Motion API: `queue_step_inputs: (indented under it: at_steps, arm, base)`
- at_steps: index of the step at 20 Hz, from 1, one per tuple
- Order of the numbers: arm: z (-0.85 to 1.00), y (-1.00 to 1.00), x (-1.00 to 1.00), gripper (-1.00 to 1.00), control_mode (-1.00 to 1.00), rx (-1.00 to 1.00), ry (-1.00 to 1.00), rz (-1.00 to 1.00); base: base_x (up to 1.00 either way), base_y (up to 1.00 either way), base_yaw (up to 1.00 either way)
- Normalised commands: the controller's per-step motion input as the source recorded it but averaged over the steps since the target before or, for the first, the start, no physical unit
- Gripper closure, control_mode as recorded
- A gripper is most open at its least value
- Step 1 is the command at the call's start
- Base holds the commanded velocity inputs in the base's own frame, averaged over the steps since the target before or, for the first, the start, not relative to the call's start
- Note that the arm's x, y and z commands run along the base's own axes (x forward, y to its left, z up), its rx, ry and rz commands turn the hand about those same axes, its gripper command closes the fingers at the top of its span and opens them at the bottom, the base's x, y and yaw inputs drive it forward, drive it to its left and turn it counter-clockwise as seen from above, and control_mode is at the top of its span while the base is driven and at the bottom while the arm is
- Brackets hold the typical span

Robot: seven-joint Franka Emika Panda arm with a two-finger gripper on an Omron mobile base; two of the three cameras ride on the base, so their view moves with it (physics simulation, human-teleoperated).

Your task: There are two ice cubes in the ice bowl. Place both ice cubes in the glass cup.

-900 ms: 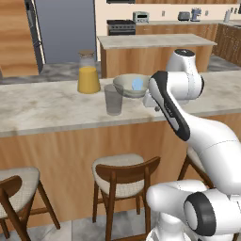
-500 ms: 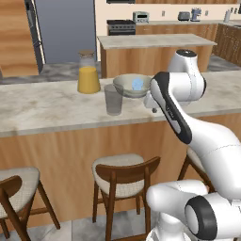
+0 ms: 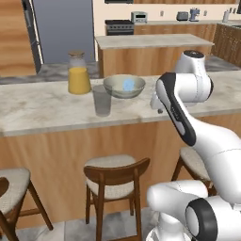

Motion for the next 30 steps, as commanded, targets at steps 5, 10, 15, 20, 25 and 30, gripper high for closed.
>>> queue_step_inputs:
  at_steps: [5, 10, 15, 20, 25, 30]
  arm:
    - [0.00, 0.00, 0.00, -1.00, 1.00, 0.00, 0.00, 0.00]
    - [0.00, 0.00, 0.00, -1.00, 1.00, 0.00, 0.00, 0.00]
    - [0.00, 0.00, 0.00, -1.00, 1.00, 0.00, 0.00, 0.00]
    - [0.00, 0.00, 0.00, -1.00, 1.00, 0.00, 0.00, 0.00]
    - [0.00, 0.00, 0.00, -1.00, 1.00, 0.00, 0.00, 0.00]
    - [0.00, 0.00, 0.00, -1.00, 1.00, 0.00, 0.00, 0.00]
  base:
    - [0.11, -0.68, 0.00]
    - [0.61, -0.10, -0.04]
    - [0.98, 0.06, -0.11]
    - [0.87, 0.37, -0.06]
    - [0.18, 0.42, 0.10]
    - [0.93, 0.03, 0.01]
